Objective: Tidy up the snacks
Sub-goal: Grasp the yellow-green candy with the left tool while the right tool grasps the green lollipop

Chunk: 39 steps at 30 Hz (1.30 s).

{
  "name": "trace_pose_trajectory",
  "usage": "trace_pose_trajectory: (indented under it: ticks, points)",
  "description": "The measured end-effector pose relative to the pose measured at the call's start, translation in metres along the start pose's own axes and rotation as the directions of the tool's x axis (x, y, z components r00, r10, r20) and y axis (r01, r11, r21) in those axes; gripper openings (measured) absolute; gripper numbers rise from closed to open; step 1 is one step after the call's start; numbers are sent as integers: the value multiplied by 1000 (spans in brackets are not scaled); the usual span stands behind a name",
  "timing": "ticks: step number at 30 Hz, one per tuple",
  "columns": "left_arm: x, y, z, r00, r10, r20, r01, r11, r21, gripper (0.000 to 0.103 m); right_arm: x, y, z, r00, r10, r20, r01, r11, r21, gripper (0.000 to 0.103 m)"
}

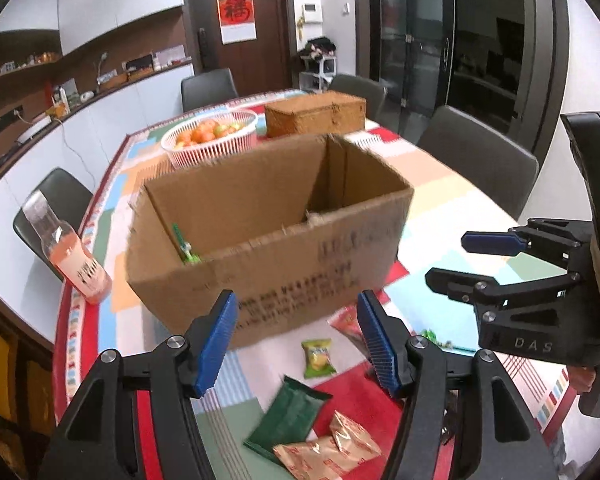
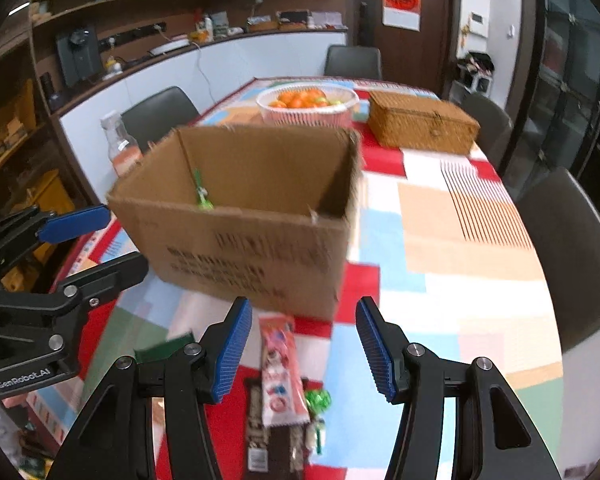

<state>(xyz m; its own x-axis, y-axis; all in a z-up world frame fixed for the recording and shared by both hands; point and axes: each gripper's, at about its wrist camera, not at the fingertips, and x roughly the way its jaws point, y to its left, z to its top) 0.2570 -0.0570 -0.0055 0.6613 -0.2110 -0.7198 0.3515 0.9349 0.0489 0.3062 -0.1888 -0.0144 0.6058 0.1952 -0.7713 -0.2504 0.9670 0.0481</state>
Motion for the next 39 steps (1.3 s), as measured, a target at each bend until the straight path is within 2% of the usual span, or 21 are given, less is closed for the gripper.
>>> trace_pose_trajectory:
  ticks: [13, 16, 19, 25, 39]
  points:
    - [41, -13, -40, 992, 22, -124, -18, 999, 29, 61, 31, -17, -52, 989, -44, -143, 52, 997, 49, 54]
    - [52, -12, -45, 988, 23, -151, -19, 999, 28, 61, 38, -17, -59, 984, -56, -167, 65, 997, 52, 50]
    - [61, -13, -48, 985, 18, -173, -13, 999, 30, 61, 42, -19, -64, 982, -51, -181, 63, 996, 61, 50]
    - [82, -13, -53, 975, 5, -220, 2, 1000, 30, 59, 54, -17, -71, 976, -24, -217, 39, 997, 67, 43]
    - [118, -9, -46, 957, -55, -284, 50, 998, -25, 43, 67, -17, -65, 974, 8, -228, 10, 997, 80, 39]
